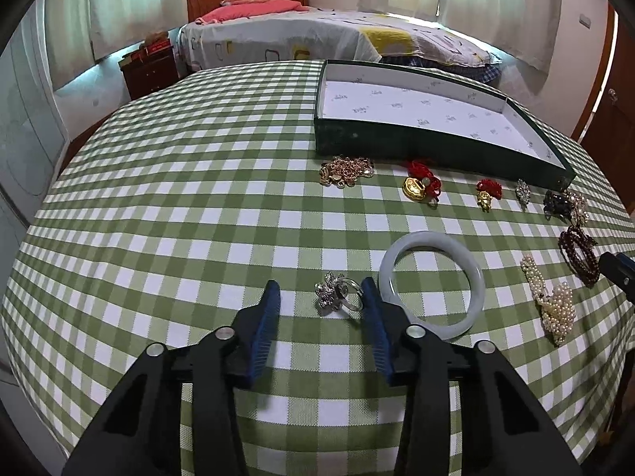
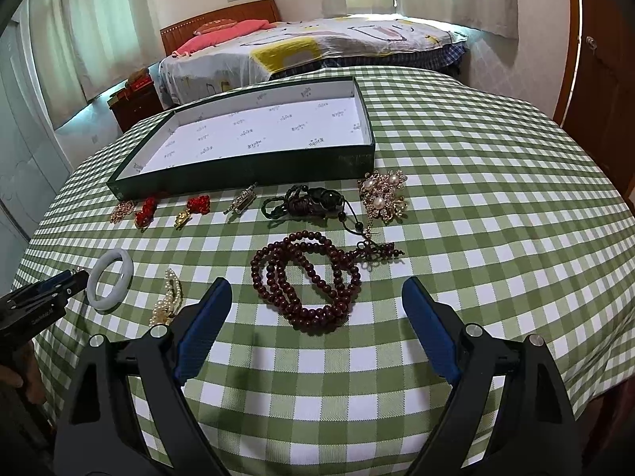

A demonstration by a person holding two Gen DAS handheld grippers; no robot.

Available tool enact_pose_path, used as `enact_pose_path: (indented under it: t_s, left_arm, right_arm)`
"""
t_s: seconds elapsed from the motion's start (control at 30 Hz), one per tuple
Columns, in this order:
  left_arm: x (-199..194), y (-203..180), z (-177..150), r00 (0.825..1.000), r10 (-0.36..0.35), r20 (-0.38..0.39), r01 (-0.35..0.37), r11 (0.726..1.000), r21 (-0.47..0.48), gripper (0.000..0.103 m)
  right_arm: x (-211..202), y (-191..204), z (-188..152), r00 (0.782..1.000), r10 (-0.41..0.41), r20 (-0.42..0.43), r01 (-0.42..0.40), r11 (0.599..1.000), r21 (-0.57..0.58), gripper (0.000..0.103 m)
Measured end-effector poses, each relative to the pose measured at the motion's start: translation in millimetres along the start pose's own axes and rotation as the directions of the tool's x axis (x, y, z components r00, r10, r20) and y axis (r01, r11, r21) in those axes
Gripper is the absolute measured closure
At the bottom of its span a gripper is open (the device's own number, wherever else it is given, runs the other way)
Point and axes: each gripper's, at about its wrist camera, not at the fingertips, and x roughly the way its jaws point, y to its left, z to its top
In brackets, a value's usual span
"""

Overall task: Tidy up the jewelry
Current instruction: 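Lower the left gripper onto the silver ring and close on it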

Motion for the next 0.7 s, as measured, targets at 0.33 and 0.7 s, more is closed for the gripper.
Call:
enact_pose_path:
  t_s: [0.33, 0.7]
  left_arm:
    - [-7.3, 4.4, -0.4, 0.999, -0.028, 0.024, 0.029, 0.999, -0.030, 0.081]
    - [-9.5, 4.5, -1.4, 0.999, -0.023, 0.027, 0.024, 0.999, -0.025, 0.094]
  right_arm:
    - [2.4, -0.1, -0.2, 1.000, 0.005, -0.008, -0.005, 1.000, 0.007, 0.018]
    - [4.3, 0.3, -1.3, 1.000, 0.008, -0.012, -0.008, 1.000, 0.011, 0.017]
